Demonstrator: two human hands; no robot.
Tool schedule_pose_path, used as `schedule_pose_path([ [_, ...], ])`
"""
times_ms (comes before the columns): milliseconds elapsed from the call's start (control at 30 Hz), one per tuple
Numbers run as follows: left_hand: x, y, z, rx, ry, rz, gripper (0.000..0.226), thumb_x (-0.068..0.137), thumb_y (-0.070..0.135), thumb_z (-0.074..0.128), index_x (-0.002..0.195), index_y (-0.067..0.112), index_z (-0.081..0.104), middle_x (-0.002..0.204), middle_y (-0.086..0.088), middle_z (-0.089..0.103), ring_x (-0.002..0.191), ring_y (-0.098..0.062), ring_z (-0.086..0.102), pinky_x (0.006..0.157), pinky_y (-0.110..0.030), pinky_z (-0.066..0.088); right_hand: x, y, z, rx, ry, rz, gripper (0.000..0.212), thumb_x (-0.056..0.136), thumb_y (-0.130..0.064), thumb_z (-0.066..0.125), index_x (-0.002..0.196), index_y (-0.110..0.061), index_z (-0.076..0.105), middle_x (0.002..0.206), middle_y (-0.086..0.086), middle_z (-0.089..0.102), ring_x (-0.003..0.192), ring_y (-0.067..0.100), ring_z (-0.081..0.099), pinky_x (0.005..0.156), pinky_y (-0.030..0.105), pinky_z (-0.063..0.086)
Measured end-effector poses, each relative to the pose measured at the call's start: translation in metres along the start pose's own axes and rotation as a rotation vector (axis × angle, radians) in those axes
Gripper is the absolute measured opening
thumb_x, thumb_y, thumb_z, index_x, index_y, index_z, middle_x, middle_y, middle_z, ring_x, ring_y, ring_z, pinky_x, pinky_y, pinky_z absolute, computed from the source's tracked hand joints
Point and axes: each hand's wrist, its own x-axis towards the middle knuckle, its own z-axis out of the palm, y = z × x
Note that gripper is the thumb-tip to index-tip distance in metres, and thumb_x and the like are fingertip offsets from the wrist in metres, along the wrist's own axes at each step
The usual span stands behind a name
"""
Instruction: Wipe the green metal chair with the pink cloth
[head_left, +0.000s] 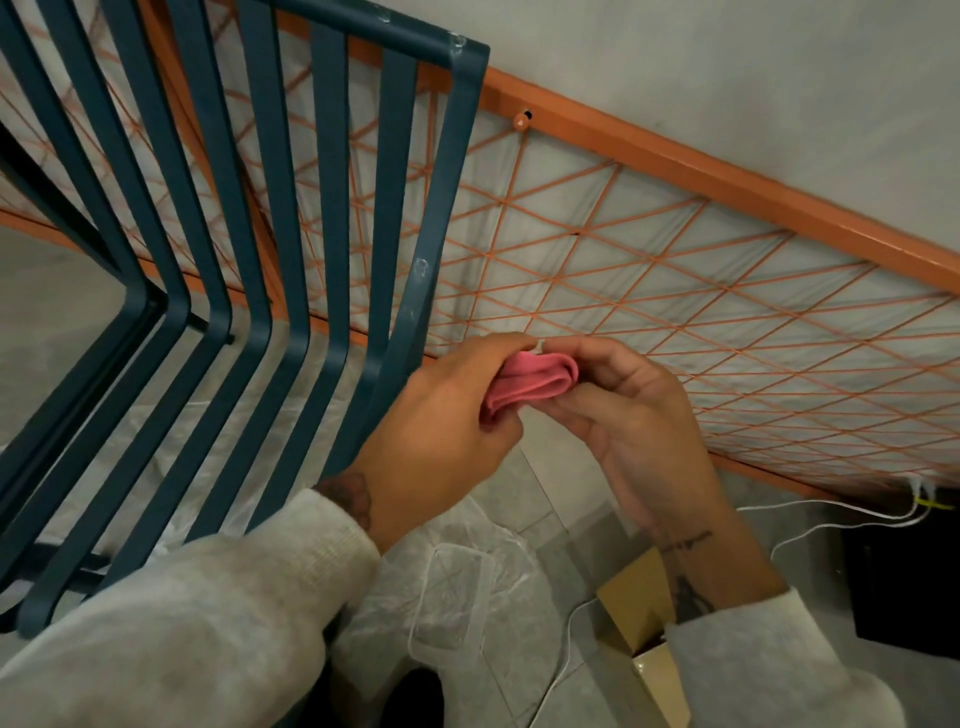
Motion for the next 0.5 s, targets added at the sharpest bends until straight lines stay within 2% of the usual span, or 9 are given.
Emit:
schedule_pose_path([
  [67, 0.006, 0.004, -0.005, 0.004, 0.015, 0.012, 0.04, 0.085, 0.018, 0.072, 0.124, 0.022, 0.063, 0.109, 0.008, 0.067, 0.096, -0.004, 0.062, 0.084, -0.022, 0.051, 0.001, 0.0, -0.001, -0.067, 0.032, -0.024, 0.038, 0.068, 0.013, 0.074, 0.102, -0.002, 0.066, 0.097, 0.017, 0.073, 0.092, 0.025, 0.068, 0.091, 0.039, 0.056],
  [133, 0.012, 0.006, -0.01, -0.025, -0.001, -0.011, 0.027, 0.084, 0.017, 0.071, 0.111, 0.018, 0.07, 0.099, 0.006, 0.07, 0.089, -0.006, 0.065, 0.08, -0.023, 0.052, 0.002, 0.001, -0.001, -0.111, 0.085, -0.063, 0.032, 0.073, 0.015, 0.072, 0.1, -0.002, 0.066, 0.092, 0.015, 0.074, 0.084, 0.021, 0.069, 0.083, 0.033, 0.058],
  [233, 0.017, 0.006, -0.015, -0.117, -0.033, -0.164, 0.012, 0.082, 0.021, 0.075, 0.093, 0.017, 0.074, 0.08, 0.004, 0.072, 0.074, -0.012, 0.069, 0.074, -0.036, 0.057, 0.002, 0.005, 0.001, -0.141, 0.194, -0.132, 0.028, 0.077, 0.007, 0.074, 0.098, -0.008, 0.063, 0.094, 0.011, 0.071, 0.077, 0.023, 0.07, 0.076, 0.036, 0.06],
  [300, 0.019, 0.008, -0.014, -0.31, 0.021, -0.345, 0.014, 0.08, 0.021, 0.077, 0.087, 0.01, 0.073, 0.076, -0.004, 0.073, 0.071, -0.019, 0.072, 0.07, -0.041, 0.061, -0.002, 0.011, 0.001, -0.174, 0.236, -0.171, 0.033, 0.076, -0.001, 0.079, 0.095, -0.017, 0.058, 0.099, 0.006, 0.065, 0.078, 0.024, 0.07, 0.076, 0.042, 0.06],
  [400, 0.022, 0.013, -0.011, -0.627, 0.089, -0.567, 0.021, 0.081, 0.016, 0.076, 0.087, -0.003, 0.068, 0.081, -0.016, 0.074, 0.07, -0.021, 0.074, 0.064, -0.036, 0.063, -0.016, 0.025, 0.004, -0.321, 0.107, -0.199, 0.04, 0.068, -0.015, 0.086, 0.093, -0.025, 0.058, 0.097, -0.004, 0.067, 0.094, 0.02, 0.069, 0.078, 0.036, 0.057],
  [500, 0.02, 0.015, -0.009, -0.703, 0.104, -0.612, 0.026, 0.086, 0.023, 0.071, 0.079, -0.002, 0.068, 0.069, -0.014, 0.069, 0.062, -0.017, 0.07, 0.06, -0.033, 0.062, -0.024, 0.039, 0.009, -0.538, 0.087, -0.28, 0.035, 0.069, -0.025, 0.086, 0.095, -0.027, 0.063, 0.101, -0.002, 0.067, 0.101, 0.017, 0.066, 0.081, 0.035, 0.057],
])
